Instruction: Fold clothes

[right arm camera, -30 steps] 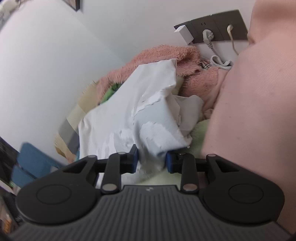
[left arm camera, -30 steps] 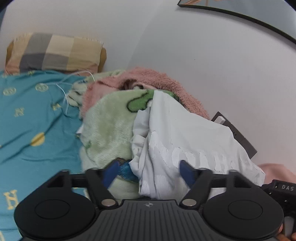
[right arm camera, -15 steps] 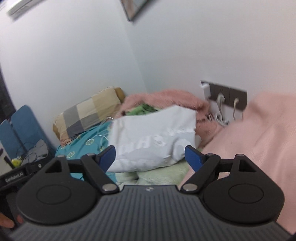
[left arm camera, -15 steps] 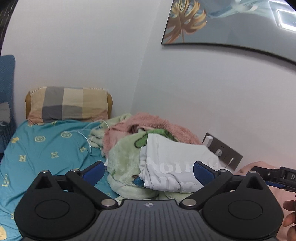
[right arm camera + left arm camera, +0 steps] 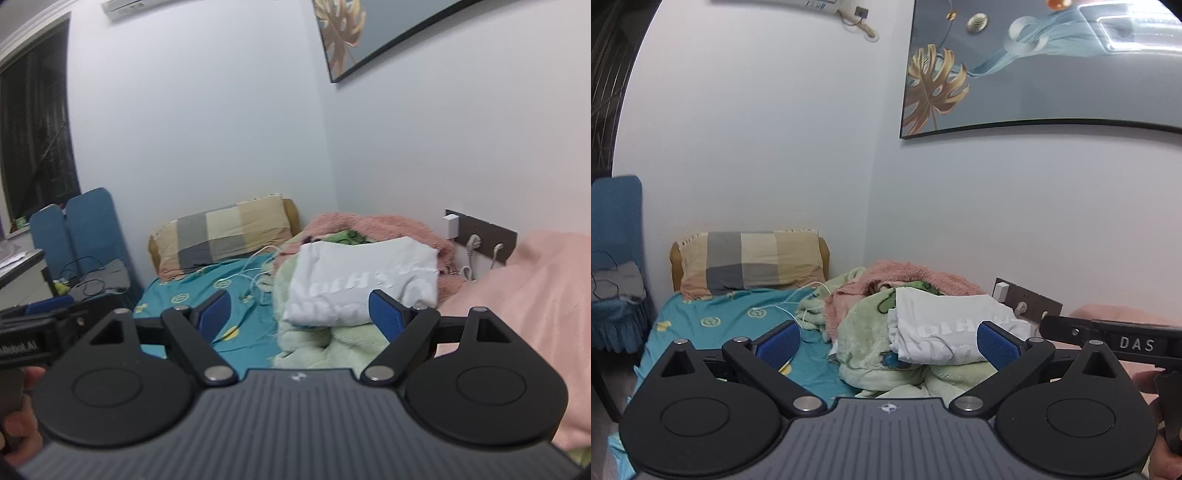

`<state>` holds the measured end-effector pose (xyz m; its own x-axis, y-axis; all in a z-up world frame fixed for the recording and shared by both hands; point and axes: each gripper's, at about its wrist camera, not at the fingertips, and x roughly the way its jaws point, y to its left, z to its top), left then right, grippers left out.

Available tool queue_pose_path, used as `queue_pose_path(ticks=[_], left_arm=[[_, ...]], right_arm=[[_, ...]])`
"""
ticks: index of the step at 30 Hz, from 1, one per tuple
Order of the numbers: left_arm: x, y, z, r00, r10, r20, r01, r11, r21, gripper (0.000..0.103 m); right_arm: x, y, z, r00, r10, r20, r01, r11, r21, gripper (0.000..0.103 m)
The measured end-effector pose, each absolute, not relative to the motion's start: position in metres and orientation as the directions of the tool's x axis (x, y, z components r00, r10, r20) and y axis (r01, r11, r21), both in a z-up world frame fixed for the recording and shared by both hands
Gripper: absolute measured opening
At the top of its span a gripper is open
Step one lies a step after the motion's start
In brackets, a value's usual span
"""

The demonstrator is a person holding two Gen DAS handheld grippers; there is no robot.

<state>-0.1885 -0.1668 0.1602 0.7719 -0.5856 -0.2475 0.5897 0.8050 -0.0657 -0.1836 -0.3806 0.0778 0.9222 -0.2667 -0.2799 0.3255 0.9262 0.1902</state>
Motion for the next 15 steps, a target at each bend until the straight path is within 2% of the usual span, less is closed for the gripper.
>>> queue_pose_path(ticks=[15], left_arm=[[-0.216,-0.144,0.137,0.782,-0.572,-0.25,0.582,0.812,-0.036,0.103]], right_arm=[[-0.191,-0.351,0.052,0.903,-0.343,-0.258,0.382,0.917,0.118,0.083]])
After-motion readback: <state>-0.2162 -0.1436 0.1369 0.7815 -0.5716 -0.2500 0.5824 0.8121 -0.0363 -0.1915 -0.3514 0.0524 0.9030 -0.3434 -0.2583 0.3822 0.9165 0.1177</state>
